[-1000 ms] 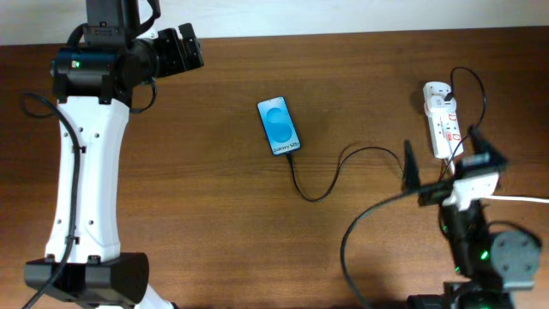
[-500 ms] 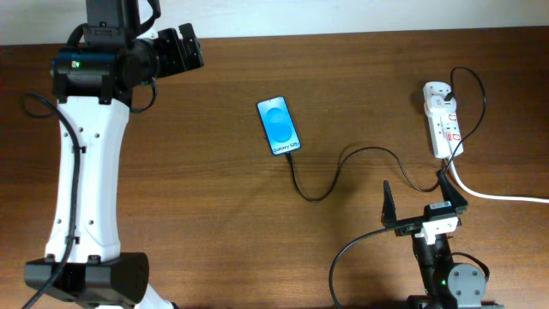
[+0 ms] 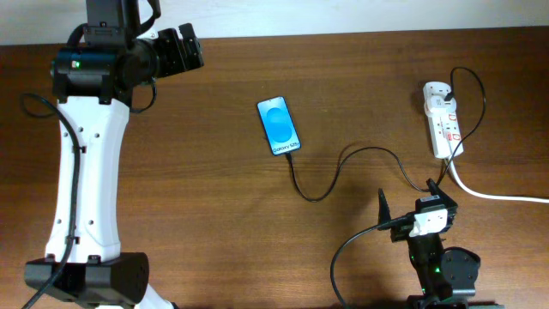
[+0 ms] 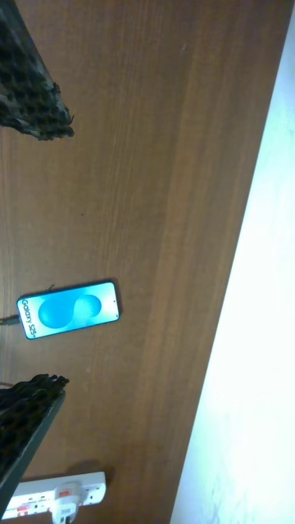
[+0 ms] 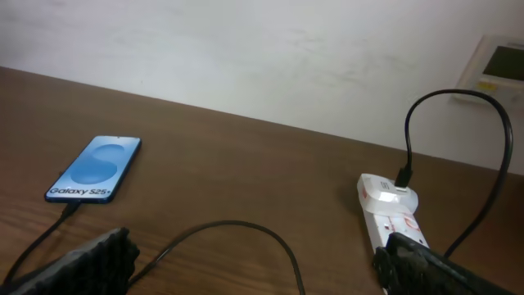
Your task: Plug charger to phone and switch on socket
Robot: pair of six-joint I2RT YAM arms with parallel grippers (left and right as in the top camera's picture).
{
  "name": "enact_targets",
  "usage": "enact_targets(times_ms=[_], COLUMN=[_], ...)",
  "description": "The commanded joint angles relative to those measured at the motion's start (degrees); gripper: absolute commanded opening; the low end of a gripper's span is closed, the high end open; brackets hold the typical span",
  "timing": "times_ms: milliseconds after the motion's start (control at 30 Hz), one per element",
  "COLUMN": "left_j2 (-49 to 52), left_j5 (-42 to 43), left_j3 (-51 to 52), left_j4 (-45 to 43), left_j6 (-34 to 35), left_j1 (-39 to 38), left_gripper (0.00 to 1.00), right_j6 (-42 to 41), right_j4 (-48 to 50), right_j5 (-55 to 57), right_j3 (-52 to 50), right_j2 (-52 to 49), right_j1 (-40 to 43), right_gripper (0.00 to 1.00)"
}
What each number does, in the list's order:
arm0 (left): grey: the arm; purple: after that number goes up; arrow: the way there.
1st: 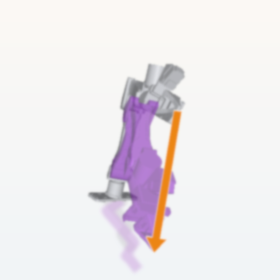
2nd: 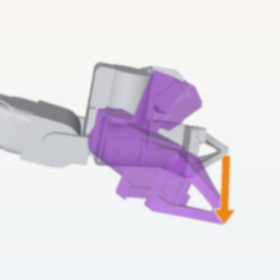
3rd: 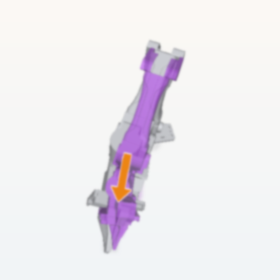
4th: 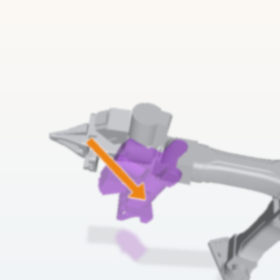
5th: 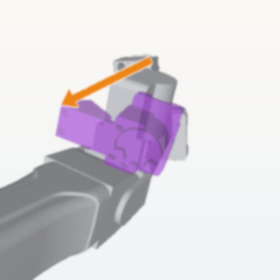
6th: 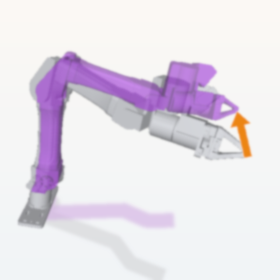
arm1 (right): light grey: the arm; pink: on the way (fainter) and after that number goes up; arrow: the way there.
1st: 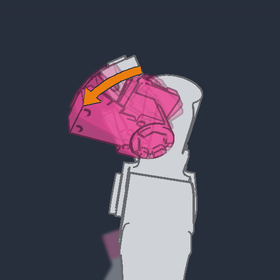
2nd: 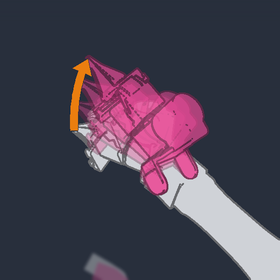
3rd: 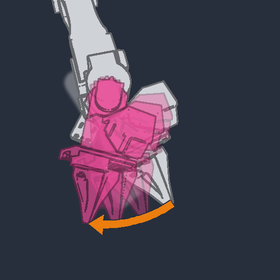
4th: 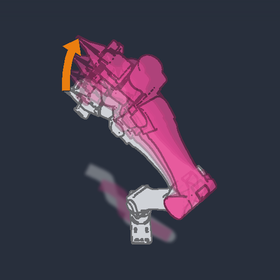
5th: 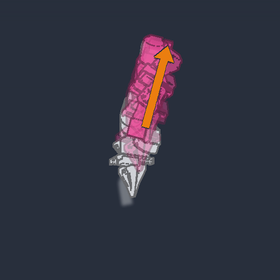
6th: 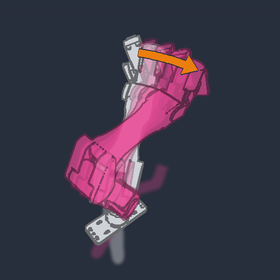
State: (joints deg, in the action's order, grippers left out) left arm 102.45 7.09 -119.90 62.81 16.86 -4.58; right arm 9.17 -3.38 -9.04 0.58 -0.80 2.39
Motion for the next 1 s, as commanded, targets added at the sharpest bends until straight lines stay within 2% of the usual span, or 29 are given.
enact_targets(times_ms=[0, 667, 800, 967], left_j2=[-0.26, -0.28, -0.74, -5.79], left_j5=[0.2, -0.15, -8.37, -8.46], left_j3=[-0.59, -0.59, -0.39, 7.98], left_j4=[-0.07, 0.7, 2.49, -5.01], left_j6=[-0.68, -0.7, -0.7, -2.38], left_j1=[0.24, 0.26, 0.24, 0.98], left_gripper=[0.99, 0.99, 0.99, 0.99], right_j6=[-0.63, -0.63, -0.63, -0.63], right_j4=[-0.44, -0.44, -0.44, -0.44], right_j5=[0.72, 0.72, 0.72, 0.72], right_j3=[-0.26, -0.26, -0.26, -0.26], right_j2=[0.59, 0.59, 0.59, 0.59], right_j1=[0.26, 0.26, 0.26, 0.26], right_gripper=[0.98, 0.98, 0.98, 0.98])
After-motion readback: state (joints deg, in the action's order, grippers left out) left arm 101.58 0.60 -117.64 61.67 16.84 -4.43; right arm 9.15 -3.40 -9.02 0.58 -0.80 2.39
